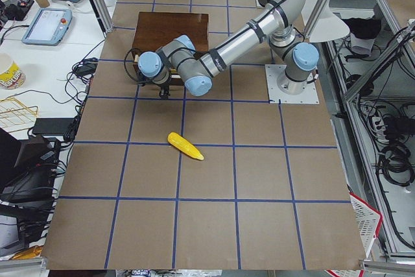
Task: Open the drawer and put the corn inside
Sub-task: 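Grip the white handle with the left gripper and pull the drawer open, then release the handle and move the left gripper over the yellow corn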
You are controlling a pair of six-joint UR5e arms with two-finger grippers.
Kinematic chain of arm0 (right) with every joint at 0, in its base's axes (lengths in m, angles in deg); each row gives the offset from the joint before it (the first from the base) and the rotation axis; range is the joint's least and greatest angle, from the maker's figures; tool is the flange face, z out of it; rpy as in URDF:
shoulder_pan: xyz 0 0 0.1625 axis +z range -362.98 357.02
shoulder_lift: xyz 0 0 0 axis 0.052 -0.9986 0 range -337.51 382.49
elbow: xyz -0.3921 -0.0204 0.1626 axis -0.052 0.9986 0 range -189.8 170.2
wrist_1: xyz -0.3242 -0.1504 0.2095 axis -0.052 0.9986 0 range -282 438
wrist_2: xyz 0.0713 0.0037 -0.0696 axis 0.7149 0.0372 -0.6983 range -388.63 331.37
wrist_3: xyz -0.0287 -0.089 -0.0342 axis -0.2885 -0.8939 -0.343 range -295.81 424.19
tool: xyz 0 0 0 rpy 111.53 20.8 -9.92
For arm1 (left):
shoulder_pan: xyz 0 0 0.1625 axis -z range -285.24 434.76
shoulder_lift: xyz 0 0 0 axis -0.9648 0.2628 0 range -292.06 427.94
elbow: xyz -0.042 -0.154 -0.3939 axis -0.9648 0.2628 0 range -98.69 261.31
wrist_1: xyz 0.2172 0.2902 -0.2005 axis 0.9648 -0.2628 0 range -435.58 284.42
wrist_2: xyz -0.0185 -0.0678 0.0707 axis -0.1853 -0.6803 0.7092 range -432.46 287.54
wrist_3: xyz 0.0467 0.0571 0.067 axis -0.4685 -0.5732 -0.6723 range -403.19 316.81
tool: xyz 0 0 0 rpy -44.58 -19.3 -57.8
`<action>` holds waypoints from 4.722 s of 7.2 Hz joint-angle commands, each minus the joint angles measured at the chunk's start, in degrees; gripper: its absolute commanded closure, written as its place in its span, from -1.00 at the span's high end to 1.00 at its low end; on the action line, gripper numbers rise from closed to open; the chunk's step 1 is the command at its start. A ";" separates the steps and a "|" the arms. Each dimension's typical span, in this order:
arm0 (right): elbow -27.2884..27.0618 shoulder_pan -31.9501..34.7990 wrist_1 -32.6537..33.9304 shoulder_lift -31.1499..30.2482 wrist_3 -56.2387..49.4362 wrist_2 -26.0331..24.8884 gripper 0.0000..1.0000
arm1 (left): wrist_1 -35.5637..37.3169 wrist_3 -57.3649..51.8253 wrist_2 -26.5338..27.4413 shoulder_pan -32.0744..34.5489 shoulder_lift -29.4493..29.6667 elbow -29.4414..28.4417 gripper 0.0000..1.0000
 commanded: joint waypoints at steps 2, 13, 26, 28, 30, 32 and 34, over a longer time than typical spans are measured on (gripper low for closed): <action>0.00 0.00 -0.09 0.00 0.00 0.00 1.00 | 0.33 -1.38 2.14 -0.90 0.15 -0.10 1.00; 0.00 0.00 -0.09 0.00 0.00 0.00 1.00 | 3.58 -3.93 5.74 -1.08 0.24 -1.94 1.00; 0.00 0.00 0.00 0.00 0.00 0.00 1.00 | 6.39 -5.87 8.12 -3.45 0.06 -2.56 1.00; 0.00 0.00 0.00 0.00 0.00 0.00 1.00 | 5.52 -5.87 10.64 -3.63 -1.25 -4.22 1.00; 0.00 0.00 -0.09 0.00 0.00 0.00 1.00 | 5.78 -11.61 12.60 -7.04 -0.82 -5.37 1.00; 0.00 0.00 0.00 0.00 0.00 0.00 1.00 | 7.09 -21.38 13.30 -10.20 -0.12 -5.37 1.00; 0.00 0.00 0.00 0.00 0.00 0.00 1.00 | 12.78 -29.64 16.20 -11.18 0.24 -3.63 1.00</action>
